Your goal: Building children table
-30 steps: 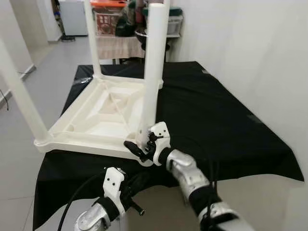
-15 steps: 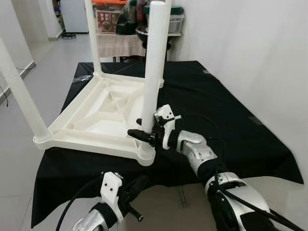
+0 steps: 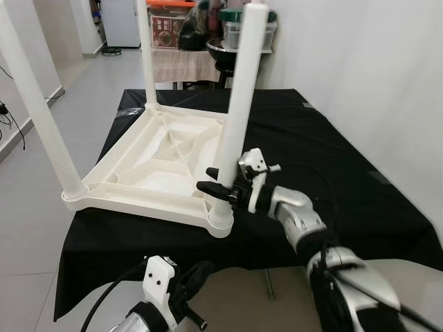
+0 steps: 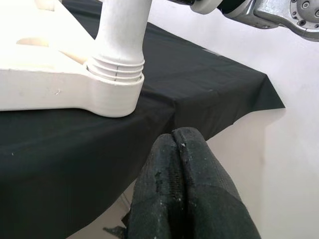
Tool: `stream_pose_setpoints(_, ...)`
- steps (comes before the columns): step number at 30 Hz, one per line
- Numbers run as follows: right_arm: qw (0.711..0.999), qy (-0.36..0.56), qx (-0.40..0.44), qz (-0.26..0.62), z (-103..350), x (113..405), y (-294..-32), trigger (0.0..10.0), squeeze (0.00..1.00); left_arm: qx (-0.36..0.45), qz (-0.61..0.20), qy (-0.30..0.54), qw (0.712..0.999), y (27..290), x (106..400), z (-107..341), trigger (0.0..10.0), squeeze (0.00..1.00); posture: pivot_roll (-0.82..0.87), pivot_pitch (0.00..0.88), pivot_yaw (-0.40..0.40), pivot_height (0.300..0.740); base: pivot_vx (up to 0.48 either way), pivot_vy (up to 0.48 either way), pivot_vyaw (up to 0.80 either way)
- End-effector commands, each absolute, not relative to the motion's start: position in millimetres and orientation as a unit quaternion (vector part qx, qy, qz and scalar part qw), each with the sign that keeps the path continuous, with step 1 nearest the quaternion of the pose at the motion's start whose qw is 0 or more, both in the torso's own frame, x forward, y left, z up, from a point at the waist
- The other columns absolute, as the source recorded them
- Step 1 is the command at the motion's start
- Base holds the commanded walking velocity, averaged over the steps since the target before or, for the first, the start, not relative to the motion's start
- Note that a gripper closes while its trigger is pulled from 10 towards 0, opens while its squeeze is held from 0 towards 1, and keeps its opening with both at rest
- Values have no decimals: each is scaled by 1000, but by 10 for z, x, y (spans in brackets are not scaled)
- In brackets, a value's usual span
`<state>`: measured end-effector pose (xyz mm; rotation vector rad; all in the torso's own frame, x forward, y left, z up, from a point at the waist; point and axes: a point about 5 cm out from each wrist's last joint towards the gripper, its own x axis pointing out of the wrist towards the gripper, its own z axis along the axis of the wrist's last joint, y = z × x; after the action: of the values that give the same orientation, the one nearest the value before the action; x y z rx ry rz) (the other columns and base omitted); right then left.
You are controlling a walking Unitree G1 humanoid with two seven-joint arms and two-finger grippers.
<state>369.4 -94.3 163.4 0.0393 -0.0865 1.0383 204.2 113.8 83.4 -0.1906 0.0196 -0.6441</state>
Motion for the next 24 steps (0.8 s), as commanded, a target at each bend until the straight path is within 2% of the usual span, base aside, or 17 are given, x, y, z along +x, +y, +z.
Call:
stream_pose_setpoints(1,879,-60,41,470,1621,3677,-1021,0,0,-93,-320,16,943,1146,2029,834,10000,0,65,0,-76,740,0,0,0)
stream_pose_setpoints(2,959,-36,37,279,1458,3707,-1025,0,0,-93,-320,17,943,1159,2043,831,10000,0,41,0,-72,740,0,0,0)
stream_pose_setpoints(3,977,-7,48,209,1163,3436,-768,0,0,-93,-319,18,943,1176,2074,828,10000,0,18,0,-44,740,0,0,0)
stream_pose_setpoints(6,977,-7,48,209,1163,3436,-768,0,0,-93,-319,18,943,1176,2074,828,10000,0,18,0,-44,740,0,0,0)
stream_pose_setpoints(7,984,22,42,173,982,3223,-598,0,0,-93,-319,19,943,1182,2096,820,10000,0,8,0,-39,740,0,0,0)
stream_pose_setpoints(9,987,29,27,154,949,3227,-605,0,0,-91,-321,20,943,1174,2128,813,10000,0,17,0,-52,740,0,0,0)
stream_pose_setpoints(13,984,31,10,176,1049,3456,-658,0,0,-92,-317,16,944,1161,2190,807,10000,0,34,0,-78,740,0,0,0)
stream_pose_setpoints(14,983,32,12,180,1076,3493,-628,902,0,-91,-313,13,945,1154,2204,810,10000,0,43,0,-85,740,0,0,0)
stream_pose_setpoints(16,983,32,13,182,1092,3516,-612,902,0,-89,-310,11,946,1148,2214,812,10000,0,45,0,-87,740,0,0,0)
stream_pose_setpoints(17,981,33,13,190,1118,3545,-591,10000,0,-87,-308,9,947,1141,2222,814,10000,0,47,0,-89,740,0,0,0)
stream_pose_setpoints(18,981,33,13,190,1118,3545,-591,10000,0,-87,-308,9,947,1141,2222,814,10000,0,47,0,-89,740,0,0,0)
stream_pose_setpoints(19,976,27,15,215,1166,3564,-567,10000,1000,-87,-307,9,948,1132,2230,814,10000,0,47,0,-90,740,0,0,0)
stream_pose_setpoints(24,956,-5,33,291,1396,3638,-539,10000,1000,-89,-309,11,947,1119,2253,813,10000,0,48,0,-92,740,0,0,0)
